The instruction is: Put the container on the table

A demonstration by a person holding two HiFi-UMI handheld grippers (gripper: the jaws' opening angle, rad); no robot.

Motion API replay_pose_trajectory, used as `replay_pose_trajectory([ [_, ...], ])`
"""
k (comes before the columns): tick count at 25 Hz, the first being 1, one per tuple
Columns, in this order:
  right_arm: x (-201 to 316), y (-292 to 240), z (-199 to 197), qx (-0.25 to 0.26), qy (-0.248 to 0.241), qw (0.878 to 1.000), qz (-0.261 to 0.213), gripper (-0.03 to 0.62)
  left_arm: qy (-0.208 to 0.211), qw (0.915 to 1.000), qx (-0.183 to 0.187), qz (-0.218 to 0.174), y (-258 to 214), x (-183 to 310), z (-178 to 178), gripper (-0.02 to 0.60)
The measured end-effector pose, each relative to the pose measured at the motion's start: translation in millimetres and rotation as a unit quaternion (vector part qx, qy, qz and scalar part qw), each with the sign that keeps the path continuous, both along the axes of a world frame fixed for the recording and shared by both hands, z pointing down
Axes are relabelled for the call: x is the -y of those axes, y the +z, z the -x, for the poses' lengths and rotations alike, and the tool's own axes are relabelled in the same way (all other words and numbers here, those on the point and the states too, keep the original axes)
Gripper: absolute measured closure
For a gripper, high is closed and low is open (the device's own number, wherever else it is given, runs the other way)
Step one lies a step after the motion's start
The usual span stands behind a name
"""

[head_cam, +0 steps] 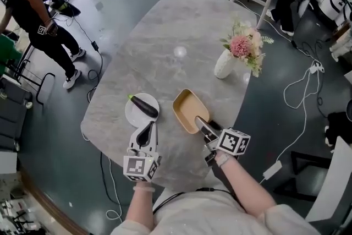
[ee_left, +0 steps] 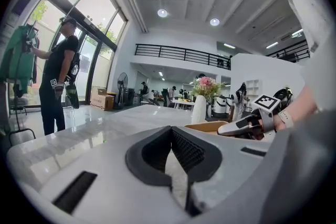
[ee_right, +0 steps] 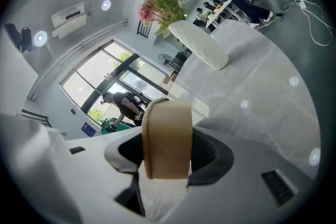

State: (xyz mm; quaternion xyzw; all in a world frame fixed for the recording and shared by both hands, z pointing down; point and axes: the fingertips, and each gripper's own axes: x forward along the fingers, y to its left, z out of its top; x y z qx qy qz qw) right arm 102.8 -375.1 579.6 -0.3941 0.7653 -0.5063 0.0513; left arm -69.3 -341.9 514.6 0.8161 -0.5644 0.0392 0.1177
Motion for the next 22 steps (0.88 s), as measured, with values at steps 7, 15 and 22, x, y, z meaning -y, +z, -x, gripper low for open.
replay_pose_trajectory([
  [7,15,5,3,0.047,0.003,0.998,0.038,0.37,-0.03,0.9995,-0.003,0.01,4,0,9,0.578],
  [15,15,7,13,0.075,-0.048,0.994,0.056,0.326,-0.036,0.9993,-0.004,0.01,4,1,7,0.578],
  [22,6,-2,20,0.116,-0.101,0.987,0.047,0.268,-0.036,0.9993,-0.003,0.013,4,-1,7,0.578],
])
